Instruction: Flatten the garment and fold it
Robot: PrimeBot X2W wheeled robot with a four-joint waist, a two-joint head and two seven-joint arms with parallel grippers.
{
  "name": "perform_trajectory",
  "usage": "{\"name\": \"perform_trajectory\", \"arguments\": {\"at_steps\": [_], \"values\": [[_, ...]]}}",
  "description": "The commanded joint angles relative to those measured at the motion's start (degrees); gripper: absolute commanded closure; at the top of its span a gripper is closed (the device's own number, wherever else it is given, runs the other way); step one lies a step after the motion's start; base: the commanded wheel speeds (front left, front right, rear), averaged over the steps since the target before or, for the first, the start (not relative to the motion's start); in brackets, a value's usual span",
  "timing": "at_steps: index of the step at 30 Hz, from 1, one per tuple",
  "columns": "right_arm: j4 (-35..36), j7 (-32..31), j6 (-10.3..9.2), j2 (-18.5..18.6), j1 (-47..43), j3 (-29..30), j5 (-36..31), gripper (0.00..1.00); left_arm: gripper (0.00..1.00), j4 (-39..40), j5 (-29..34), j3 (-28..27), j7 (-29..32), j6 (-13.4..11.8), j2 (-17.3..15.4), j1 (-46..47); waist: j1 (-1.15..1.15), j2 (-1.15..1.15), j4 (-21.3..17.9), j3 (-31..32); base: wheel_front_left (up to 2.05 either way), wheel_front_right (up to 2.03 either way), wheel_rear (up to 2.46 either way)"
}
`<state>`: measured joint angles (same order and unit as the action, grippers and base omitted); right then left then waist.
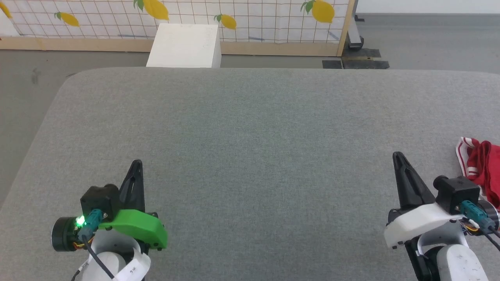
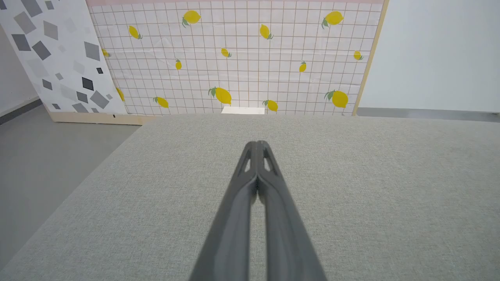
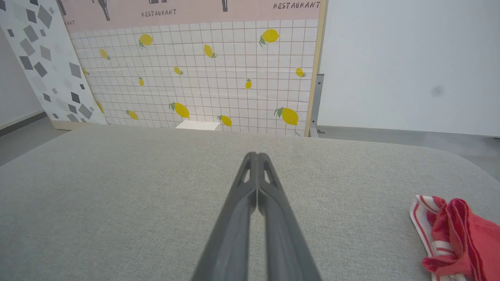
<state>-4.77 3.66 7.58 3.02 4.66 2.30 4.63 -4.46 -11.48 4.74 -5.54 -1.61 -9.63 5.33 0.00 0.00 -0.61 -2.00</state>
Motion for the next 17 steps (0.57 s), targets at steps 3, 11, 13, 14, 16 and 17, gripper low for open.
{"name": "perform_trajectory", "arguments": {"at_steps": [3,11,13,14,16,17], "values": [[0.77,-0.42,-0.06,-0.09,-1.01,-0.32,-0.81,1.0,1.0,0.66,1.72,-0.57,0.64,0.33,0.81,-1.29,0.0,0.0,0.05,0.15,0.0,0.0,0.0],[1.57,-1.07,-0.06,-0.1,-1.74,-0.72,-1.57,1.0,1.0,1.42,3.68,-1.41,1.62,0.59,2.0,-2.1,0.0,0.0,0.16,0.52,0.0,0.0,0.0],[1.75,-1.21,-0.06,-0.1,-1.9,-0.81,-1.74,1.0,1.0,1.59,4.11,-1.59,1.84,0.65,2.27,-2.28,0.0,0.0,0.19,0.6,0.0,0.0,0.0],[1.83,-1.27,-0.06,-0.1,-1.97,-0.84,-1.82,1.0,1.0,1.66,4.3,-1.67,1.93,0.67,2.38,-2.36,0.0,0.0,0.2,0.64,0.0,0.0,0.0],[2.0,-1.42,-0.07,-0.1,-2.13,-0.93,-1.98,1.0,1.0,1.83,4.73,-1.85,2.15,0.73,2.64,-2.54,0.0,0.0,0.22,0.72,0.0,0.0,0.0],[2.1,-1.5,-0.07,-0.11,-2.22,-0.98,-2.08,1.0,1.0,1.92,4.96,-1.96,2.27,0.76,2.79,-2.64,0.0,0.0,0.24,0.76,0.0,0.0,0.0]]}}
